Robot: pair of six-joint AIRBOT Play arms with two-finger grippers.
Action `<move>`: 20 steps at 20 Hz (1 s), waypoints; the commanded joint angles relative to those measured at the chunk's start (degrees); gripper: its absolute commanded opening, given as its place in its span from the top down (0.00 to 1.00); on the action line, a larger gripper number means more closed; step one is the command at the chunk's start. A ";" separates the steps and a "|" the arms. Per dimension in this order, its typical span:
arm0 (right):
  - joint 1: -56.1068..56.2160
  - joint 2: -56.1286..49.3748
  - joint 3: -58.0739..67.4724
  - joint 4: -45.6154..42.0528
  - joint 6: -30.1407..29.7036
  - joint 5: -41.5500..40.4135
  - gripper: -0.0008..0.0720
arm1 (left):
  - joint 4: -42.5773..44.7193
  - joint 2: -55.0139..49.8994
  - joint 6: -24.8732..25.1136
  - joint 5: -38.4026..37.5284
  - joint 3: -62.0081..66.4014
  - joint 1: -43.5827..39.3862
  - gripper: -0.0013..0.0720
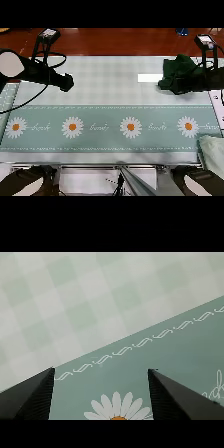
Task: Fold the shirts.
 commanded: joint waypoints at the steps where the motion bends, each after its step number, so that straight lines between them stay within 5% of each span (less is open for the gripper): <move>1: 0.04 -0.02 0.07 0.00 0.00 0.00 0.15 | 0.02 0.02 0.02 0.00 0.04 -0.04 0.00; 17: 0.04 -0.02 0.07 0.00 0.02 -0.13 0.15 | 0.02 0.02 0.02 0.00 0.04 -0.04 0.00; 20: 0.04 -0.04 0.07 0.02 0.00 -5.16 0.16 | 0.02 0.02 0.04 0.02 0.02 -0.04 0.00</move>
